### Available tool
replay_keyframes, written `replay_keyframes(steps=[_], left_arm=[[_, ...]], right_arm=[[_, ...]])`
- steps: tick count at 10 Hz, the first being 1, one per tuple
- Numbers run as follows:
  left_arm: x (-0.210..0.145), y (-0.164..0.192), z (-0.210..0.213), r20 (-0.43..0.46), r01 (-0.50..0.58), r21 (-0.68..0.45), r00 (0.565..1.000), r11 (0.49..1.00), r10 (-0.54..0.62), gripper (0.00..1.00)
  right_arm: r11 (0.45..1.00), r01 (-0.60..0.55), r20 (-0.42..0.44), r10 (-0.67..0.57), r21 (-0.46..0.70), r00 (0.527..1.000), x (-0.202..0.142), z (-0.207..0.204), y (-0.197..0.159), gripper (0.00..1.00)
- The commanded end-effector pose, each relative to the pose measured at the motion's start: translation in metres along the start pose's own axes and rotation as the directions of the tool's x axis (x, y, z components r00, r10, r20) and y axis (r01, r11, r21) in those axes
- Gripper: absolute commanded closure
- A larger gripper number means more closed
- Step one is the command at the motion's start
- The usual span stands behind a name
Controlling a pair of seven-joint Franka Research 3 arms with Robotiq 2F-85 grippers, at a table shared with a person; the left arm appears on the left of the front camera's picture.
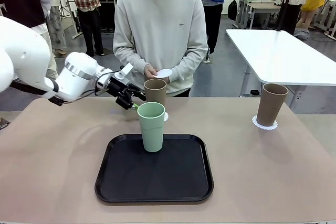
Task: Place coasters on the table and set cups on them.
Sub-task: Take one Reusable plastic cup from the Flat Tray and place it on a coaster set by the human.
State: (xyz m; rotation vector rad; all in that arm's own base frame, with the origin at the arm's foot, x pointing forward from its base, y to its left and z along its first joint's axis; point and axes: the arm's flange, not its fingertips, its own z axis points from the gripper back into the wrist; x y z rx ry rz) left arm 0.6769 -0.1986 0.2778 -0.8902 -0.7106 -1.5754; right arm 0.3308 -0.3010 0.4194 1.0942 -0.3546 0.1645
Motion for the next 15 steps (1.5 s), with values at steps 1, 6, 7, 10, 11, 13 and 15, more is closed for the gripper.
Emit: replay_keyframes(steps=[1,6,7,10,11,13,15], left_arm=[[0.025,-0.036,0.034,-0.103,-0.029,-0.020,0.994,0.999,0.026,0.00],[0.123,-0.133,0.127,-0.365,-0.354,0.329,0.807,0.875,0.464,0.00],[0.135,-0.156,0.136,-0.422,-0.394,0.361,0.739,0.845,0.525,0.00],[0.157,-0.188,0.146,-0.487,-0.421,0.433,0.635,0.797,0.600,0.00],[0.158,-0.193,0.145,-0.496,-0.410,0.449,0.624,0.794,0.603,0.00],[0.154,-0.193,0.148,-0.477,-0.414,0.450,0.637,0.791,0.605,0.00],[0.154,-0.193,0.148,-0.477,-0.414,0.450,0.637,0.791,0.605,0.00]], right_arm=[[1.000,0.001,0.002,-0.001,-0.001,1.000,0.000,-0.001,-0.001,0.00],[1.000,0.001,0.002,-0.001,-0.001,1.000,0.000,-0.001,-0.001,0.00],[1.000,0.001,0.002,-0.001,-0.001,1.000,0.000,-0.001,-0.001,0.00],[1.000,0.001,0.002,-0.001,-0.001,1.000,0.000,-0.001,-0.001,0.00],[1.000,0.001,0.002,-0.001,-0.001,1.000,0.000,-0.001,-0.001,0.00],[1.000,0.001,0.002,-0.001,-0.001,1.000,0.000,-0.001,-0.001,0.00],[1.000,0.001,0.002,-0.001,-0.001,1.000,0.000,-0.001,-0.001,0.00]])
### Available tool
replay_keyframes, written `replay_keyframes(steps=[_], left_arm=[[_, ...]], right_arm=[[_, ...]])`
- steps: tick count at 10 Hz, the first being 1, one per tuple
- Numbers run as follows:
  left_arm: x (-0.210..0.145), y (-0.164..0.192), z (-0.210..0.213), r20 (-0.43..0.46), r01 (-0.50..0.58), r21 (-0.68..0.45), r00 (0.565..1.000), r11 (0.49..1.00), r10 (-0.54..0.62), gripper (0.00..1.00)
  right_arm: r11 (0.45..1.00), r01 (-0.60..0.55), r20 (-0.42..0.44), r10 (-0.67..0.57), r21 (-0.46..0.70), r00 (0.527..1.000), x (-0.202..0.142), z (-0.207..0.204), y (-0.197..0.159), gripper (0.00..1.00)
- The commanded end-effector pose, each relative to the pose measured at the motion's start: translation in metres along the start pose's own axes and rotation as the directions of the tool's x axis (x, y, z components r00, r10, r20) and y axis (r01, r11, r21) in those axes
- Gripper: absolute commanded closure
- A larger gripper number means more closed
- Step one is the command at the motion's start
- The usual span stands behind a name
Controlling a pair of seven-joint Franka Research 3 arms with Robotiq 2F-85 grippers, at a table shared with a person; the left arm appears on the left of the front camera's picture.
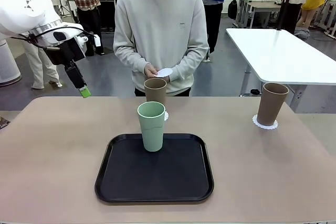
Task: Place coasters on the table and set cups on them.
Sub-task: Take one Reusable plastic cup from the Flat Tray and place it on a coaster set by the human.
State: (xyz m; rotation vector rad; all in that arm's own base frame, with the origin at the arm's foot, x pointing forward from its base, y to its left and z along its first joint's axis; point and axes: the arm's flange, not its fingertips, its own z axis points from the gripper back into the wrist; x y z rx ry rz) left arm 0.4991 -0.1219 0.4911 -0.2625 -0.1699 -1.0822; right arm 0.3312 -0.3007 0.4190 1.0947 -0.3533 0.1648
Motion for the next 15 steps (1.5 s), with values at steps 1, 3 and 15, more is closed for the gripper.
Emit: replay_keyframes(steps=[1,3,15], left_arm=[[0.000,0.001,0.000,0.010,-0.005,0.001,1.000,1.000,0.005,0.00],[0.000,0.001,0.000,0.010,-0.005,0.001,1.000,1.000,0.005,0.00],[-0.106,-0.022,-0.007,-0.052,-0.528,0.309,0.821,0.791,0.569,0.00]], right_arm=[[1.000,0.001,0.003,-0.001,-0.002,1.000,0.000,0.000,0.000,0.00],[1.000,0.001,0.003,-0.001,-0.002,1.000,0.000,0.000,0.000,0.00],[1.000,0.001,0.003,-0.001,-0.002,1.000,0.000,0.000,0.000,0.00]])
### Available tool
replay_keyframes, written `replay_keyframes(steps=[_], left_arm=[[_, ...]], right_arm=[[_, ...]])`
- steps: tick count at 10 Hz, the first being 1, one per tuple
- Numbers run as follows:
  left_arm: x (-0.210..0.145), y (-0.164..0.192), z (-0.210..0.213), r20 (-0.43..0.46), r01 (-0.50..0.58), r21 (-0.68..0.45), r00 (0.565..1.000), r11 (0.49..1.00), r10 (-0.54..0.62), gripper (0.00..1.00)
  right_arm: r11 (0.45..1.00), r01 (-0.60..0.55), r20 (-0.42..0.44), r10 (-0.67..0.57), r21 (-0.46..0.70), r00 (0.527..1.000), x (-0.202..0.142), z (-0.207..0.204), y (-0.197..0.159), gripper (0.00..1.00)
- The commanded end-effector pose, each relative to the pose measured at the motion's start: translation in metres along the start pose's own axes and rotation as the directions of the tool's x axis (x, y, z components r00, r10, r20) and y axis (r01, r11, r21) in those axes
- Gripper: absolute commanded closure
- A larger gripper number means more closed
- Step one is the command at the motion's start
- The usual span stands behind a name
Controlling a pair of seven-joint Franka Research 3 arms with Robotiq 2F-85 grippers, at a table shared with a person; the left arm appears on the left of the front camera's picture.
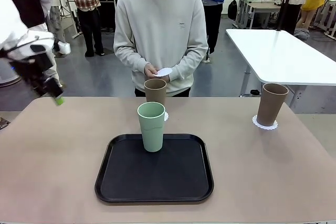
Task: Place coasters on the table and set cups on them.
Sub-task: Take one Reusable plastic cup from the Flat Tray and place it on a coaster set by the human.
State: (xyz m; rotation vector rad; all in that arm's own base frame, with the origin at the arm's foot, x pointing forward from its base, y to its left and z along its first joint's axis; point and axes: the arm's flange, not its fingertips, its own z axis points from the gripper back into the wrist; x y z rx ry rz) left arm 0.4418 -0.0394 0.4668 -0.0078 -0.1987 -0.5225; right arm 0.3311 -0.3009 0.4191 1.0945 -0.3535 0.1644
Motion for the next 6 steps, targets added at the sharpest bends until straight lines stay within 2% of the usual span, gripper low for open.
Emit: replay_keyframes(steps=[1,3,5,6], left_arm=[[-0.019,-0.009,-0.012,-0.132,-0.054,0.022,0.990,0.998,0.057,0.00],[-0.017,0.000,-0.012,-0.063,-0.041,0.030,0.997,0.999,0.043,0.00],[-0.025,-0.002,-0.019,-0.095,-0.059,0.039,0.993,0.997,0.063,0.00],[-0.037,0.020,-0.002,0.020,0.008,-0.273,1.000,0.962,-0.003,0.00]], right_arm=[[1.000,0.001,0.003,-0.001,-0.001,1.000,0.000,0.000,0.000,0.00],[1.000,0.001,0.003,-0.001,-0.001,1.000,0.000,0.000,0.000,0.00],[1.000,0.001,0.003,-0.001,-0.001,1.000,0.000,0.000,0.000,0.00],[1.000,0.001,0.003,-0.001,-0.001,1.000,0.000,0.000,0.000,0.00]])
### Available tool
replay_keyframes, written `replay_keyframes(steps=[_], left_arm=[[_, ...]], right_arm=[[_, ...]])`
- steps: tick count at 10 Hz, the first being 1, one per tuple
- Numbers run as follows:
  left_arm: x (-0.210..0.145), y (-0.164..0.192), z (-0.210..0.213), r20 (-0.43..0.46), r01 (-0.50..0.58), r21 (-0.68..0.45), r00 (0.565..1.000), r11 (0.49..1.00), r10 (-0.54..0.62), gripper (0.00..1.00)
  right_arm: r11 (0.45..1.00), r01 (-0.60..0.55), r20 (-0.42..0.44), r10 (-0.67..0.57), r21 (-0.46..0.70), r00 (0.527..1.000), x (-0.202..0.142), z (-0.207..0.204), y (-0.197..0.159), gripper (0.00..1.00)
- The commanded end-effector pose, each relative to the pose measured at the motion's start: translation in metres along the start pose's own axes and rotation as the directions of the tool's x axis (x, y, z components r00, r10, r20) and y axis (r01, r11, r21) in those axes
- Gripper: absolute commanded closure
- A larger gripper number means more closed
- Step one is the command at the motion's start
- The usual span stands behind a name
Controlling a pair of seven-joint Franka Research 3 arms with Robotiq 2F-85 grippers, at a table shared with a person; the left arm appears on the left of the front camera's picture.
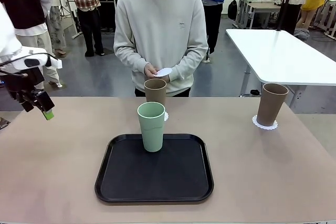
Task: Place coasters on the table and set cups on them.
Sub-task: Take one Reusable plastic cup from the Flat Tray and place it on a coaster set by the human.
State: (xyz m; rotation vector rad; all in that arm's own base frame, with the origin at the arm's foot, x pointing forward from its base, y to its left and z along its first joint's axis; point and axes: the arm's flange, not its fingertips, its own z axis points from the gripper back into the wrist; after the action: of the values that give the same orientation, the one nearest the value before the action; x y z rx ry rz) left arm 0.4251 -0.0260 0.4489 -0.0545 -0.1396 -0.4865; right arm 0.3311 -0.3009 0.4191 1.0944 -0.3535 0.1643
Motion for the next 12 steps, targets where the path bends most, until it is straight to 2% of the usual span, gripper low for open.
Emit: replay_keyframes(steps=[1,2,3,4,5,6,7,8,9,10,11,12], left_arm=[[-0.032,0.043,0.023,0.166,0.124,-0.441,0.985,0.889,-0.054,0.00],[-0.053,0.073,0.025,0.259,0.193,-0.618,0.965,0.763,-0.034,0.00],[-0.076,0.112,0.018,0.370,0.257,-0.755,0.926,0.604,0.068,0.00],[-0.092,0.149,0.002,0.418,0.285,-0.840,0.882,0.462,0.217,0.00],[-0.108,0.181,-0.013,0.409,0.287,-0.887,0.852,0.361,0.328,0.00],[-0.125,0.206,-0.023,0.370,0.256,-0.917,0.832,0.305,0.415,0.00],[-0.142,0.227,-0.023,0.336,0.221,-0.934,0.809,0.279,0.483,0.00],[-0.156,0.239,-0.020,0.317,0.225,-0.946,0.788,0.231,0.528,0.00],[-0.168,0.246,-0.018,0.303,0.236,-0.953,0.789,0.192,0.534,0.00],[-0.177,0.251,-0.016,0.291,0.233,-0.957,0.800,0.176,0.525,0.00],[-0.182,0.256,-0.017,0.260,0.188,-0.963,0.830,0.191,0.493,0.00],[-0.189,0.256,-0.014,0.234,0.102,-0.956,0.829,0.274,0.507,0.00]], right_arm=[[1.000,0.001,0.003,-0.001,-0.001,1.000,0.000,0.000,0.000,0.00],[1.000,0.001,0.003,-0.001,-0.001,1.000,0.000,0.000,0.000,0.00],[1.000,0.001,0.003,-0.001,-0.001,1.000,0.000,0.000,0.000,0.00],[1.000,0.001,0.003,-0.001,-0.001,1.000,0.000,0.000,0.000,0.00],[1.000,0.001,0.003,-0.001,-0.001,1.000,0.000,0.000,0.000,0.00],[1.000,0.001,0.003,-0.001,-0.001,1.000,0.000,0.000,0.000,0.00],[1.000,0.001,0.003,-0.001,-0.001,1.000,0.000,0.000,0.000,0.00],[1.000,0.001,0.003,-0.001,-0.001,1.000,0.000,0.000,0.000,0.00],[1.000,0.001,0.003,-0.001,-0.001,1.000,0.000,0.000,0.000,0.00],[1.000,0.001,0.003,-0.001,-0.001,1.000,0.000,0.000,0.000,0.00],[1.000,0.001,0.003,-0.001,-0.001,1.000,0.000,0.000,0.000,0.00],[1.000,0.001,0.003,-0.001,-0.001,1.000,0.000,0.000,0.000,0.00]])
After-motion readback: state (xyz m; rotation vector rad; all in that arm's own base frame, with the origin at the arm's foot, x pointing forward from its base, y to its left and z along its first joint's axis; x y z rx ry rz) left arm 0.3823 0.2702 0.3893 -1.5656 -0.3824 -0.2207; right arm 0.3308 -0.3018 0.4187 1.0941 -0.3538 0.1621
